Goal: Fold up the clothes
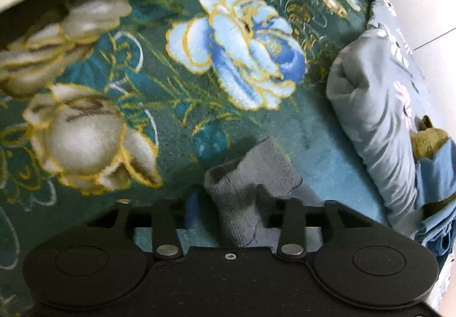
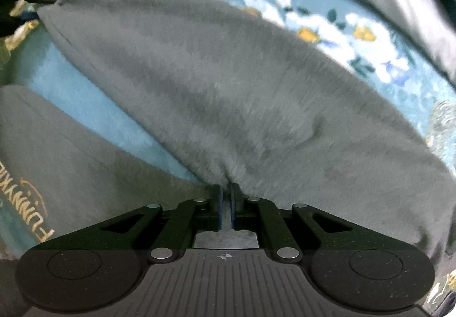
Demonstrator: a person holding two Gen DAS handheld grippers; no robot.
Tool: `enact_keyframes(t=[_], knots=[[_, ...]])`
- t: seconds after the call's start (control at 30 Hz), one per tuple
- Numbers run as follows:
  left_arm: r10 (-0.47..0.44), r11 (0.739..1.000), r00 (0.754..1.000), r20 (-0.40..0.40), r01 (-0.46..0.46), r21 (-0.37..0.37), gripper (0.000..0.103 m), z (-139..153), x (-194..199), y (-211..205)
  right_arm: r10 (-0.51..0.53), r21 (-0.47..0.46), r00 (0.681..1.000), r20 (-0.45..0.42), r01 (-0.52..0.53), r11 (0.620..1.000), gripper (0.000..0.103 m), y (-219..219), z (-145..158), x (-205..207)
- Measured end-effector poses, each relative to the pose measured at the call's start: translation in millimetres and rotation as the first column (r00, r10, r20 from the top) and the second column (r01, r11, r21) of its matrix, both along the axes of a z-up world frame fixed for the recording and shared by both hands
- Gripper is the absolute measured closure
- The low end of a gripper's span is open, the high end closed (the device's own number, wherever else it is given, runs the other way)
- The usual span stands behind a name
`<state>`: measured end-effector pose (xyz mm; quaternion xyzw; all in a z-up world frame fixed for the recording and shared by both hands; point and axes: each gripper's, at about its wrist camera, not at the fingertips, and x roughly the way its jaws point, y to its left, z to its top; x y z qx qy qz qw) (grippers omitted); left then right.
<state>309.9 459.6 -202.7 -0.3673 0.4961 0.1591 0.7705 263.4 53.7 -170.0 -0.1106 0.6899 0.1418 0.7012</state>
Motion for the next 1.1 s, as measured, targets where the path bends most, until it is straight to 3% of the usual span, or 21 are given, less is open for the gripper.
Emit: enact_keyframes(t=[0.17,0.27,0.3,0.4,0.47,0.5,0.67,0.9,0.97,1.1], knots=[[-0.004,1.0,1.0,0.03,0.004,-0.001,0.046,34,-23,4,-0.094,-0.015,0.993,0.064,0.096,0.995,0.075,-13,27,-2],[-0.001,1.0,0.999,0.041,0.001,0.015,0.036,54,-45,8,-0.184,-0.017,0.978,0.097,0.187,0.982,0.057,-26,40,2],[0.0,1.0,0.999,0.044,-0.001,0.02,0.032,60,-52,10,-0.214,-0.017,0.971,0.108,0.217,0.976,0.048,-30,44,3],[0.002,0.999,0.998,0.055,-0.004,0.036,0.03,79,-74,14,-0.32,-0.003,0.939,0.123,0.323,0.946,0.043,-45,57,-11],[0.004,0.999,0.998,0.063,-0.007,0.047,0.029,92,-89,17,-0.379,-0.011,0.916,0.135,0.384,0.923,0.029,-54,67,-33],[-0.011,0.998,0.998,0.068,0.007,0.056,0.026,96,-95,17,-0.401,-0.013,0.905,0.144,0.407,0.913,0.027,-57,73,-43],[-0.048,0.997,0.996,0.069,0.043,0.065,0.015,109,-125,10,-0.557,-0.011,0.811,0.178,0.568,0.823,0.016,-85,98,-100],[0.028,0.999,0.999,0.026,-0.029,0.041,0.011,122,-168,-9,-0.754,0.022,0.621,0.213,0.769,0.639,0.005,-156,108,-166],[0.057,0.997,0.998,0.028,-0.059,0.052,0.011,129,-184,-19,-0.786,0.038,0.581,0.21,0.799,0.6,0.005,-180,104,-183],[0.112,0.99,0.992,0.06,-0.117,0.079,0.01,147,-217,-47,-0.813,0.104,0.534,0.232,0.818,0.566,0.005,-222,103,-211]])
